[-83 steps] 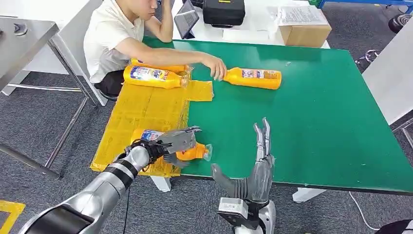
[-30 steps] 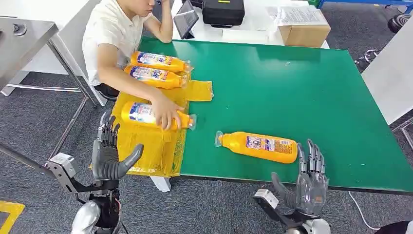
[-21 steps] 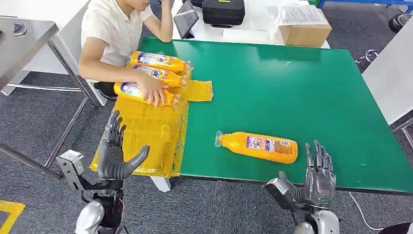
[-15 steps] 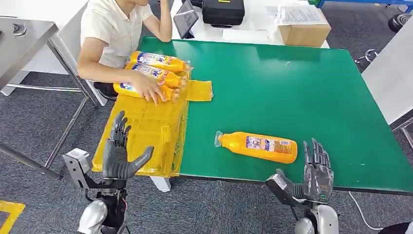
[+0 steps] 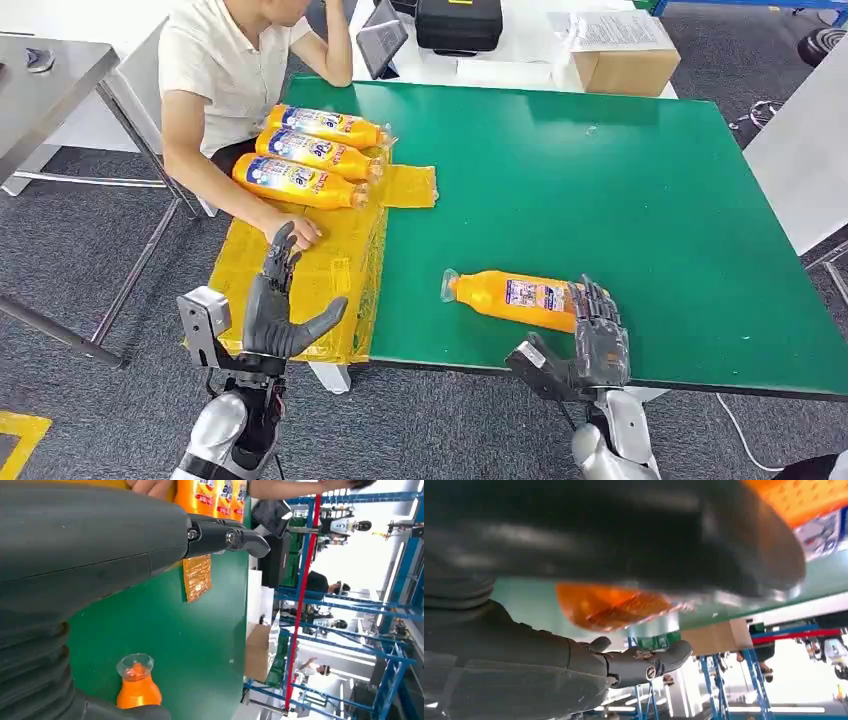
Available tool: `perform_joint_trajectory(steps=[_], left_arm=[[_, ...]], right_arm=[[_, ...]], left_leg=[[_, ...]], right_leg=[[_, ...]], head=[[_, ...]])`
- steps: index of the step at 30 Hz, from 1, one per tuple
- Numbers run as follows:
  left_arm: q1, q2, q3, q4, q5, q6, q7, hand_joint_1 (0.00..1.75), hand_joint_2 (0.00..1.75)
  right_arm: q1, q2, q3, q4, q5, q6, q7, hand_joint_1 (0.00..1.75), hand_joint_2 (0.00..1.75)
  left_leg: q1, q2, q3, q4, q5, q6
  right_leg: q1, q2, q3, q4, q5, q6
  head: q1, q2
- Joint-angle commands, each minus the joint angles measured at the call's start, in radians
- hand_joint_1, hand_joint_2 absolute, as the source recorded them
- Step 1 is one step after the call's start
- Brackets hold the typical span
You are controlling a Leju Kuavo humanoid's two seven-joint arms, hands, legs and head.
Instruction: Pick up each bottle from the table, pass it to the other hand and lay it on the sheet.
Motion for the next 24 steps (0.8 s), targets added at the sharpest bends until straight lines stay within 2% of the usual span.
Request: perform_joint_trajectory(steps=[1, 2, 3, 6, 8, 17, 24], left_arm=[[-0.067, 0.001, -0.049, 0.133, 0.015, -0.027, 0.028, 0.00, 1.75], [-0.067, 0.001, -0.049, 0.133, 0.015, -0.027, 0.028, 0.00, 1.75], [-0.067, 0.001, -0.049, 0.138, 0.018, -0.029, 0.030, 0.00, 1.75], [-0.066, 0.001, -0.051, 0.140, 0.016, -0.031, 0.031, 0.00, 1.75], [-0.061, -0.004, -0.051, 0.138, 0.010, -0.033, 0.033, 0.00, 1.75], [-0.056, -0.009, -0.047, 0.136, 0.003, -0.032, 0.035, 0.00, 1.75], [-0.051, -0.011, -0.043, 0.130, -0.003, -0.032, 0.039, 0.00, 1.75]], right_arm=[[-0.128, -0.043, 0.116, 0.190, 0.050, -0.001, 0.070, 0.00, 0.00], [-0.128, -0.043, 0.116, 0.190, 0.050, -0.001, 0.070, 0.00, 0.00], [-0.136, -0.045, 0.123, 0.192, 0.064, -0.001, 0.083, 0.00, 1.75], [-0.124, -0.062, 0.156, 0.116, 0.180, -0.001, 0.152, 0.00, 1.75], [-0.111, -0.078, 0.189, 0.055, 0.230, -0.001, 0.199, 0.00, 1.75], [-0.101, -0.094, 0.219, 0.012, 0.251, -0.001, 0.234, 0.00, 1.75], [-0.111, -0.101, 0.244, 0.052, 0.231, -0.001, 0.254, 0.00, 1.75]], left_leg=[[0.000, 0.001, 0.006, -0.001, -0.001, -0.001], [0.000, 0.001, 0.004, -0.001, 0.000, -0.001], [0.000, 0.001, 0.006, -0.001, -0.001, -0.001], [0.000, 0.000, 0.003, -0.001, 0.000, -0.001], [0.000, 0.000, 0.006, -0.001, -0.002, -0.002], [0.000, 0.000, 0.004, -0.001, -0.001, -0.001], [0.000, 0.000, 0.005, -0.001, -0.001, -0.001]], right_leg=[[0.000, 0.002, 0.005, -0.001, -0.001, -0.001], [0.000, 0.001, 0.003, -0.001, 0.000, -0.001], [0.000, 0.001, 0.006, -0.001, -0.001, -0.002], [0.000, 0.000, 0.003, -0.001, 0.000, -0.001], [0.000, 0.001, 0.005, -0.001, -0.002, -0.002], [0.000, 0.001, 0.003, 0.000, -0.001, -0.001], [0.000, 0.001, 0.005, 0.000, -0.002, -0.002]], head=[[0.000, 0.000], [0.000, 0.000], [0.000, 0.000], [0.000, 0.000], [0.000, 0.000], [0.000, 0.000], [0.000, 0.000]])
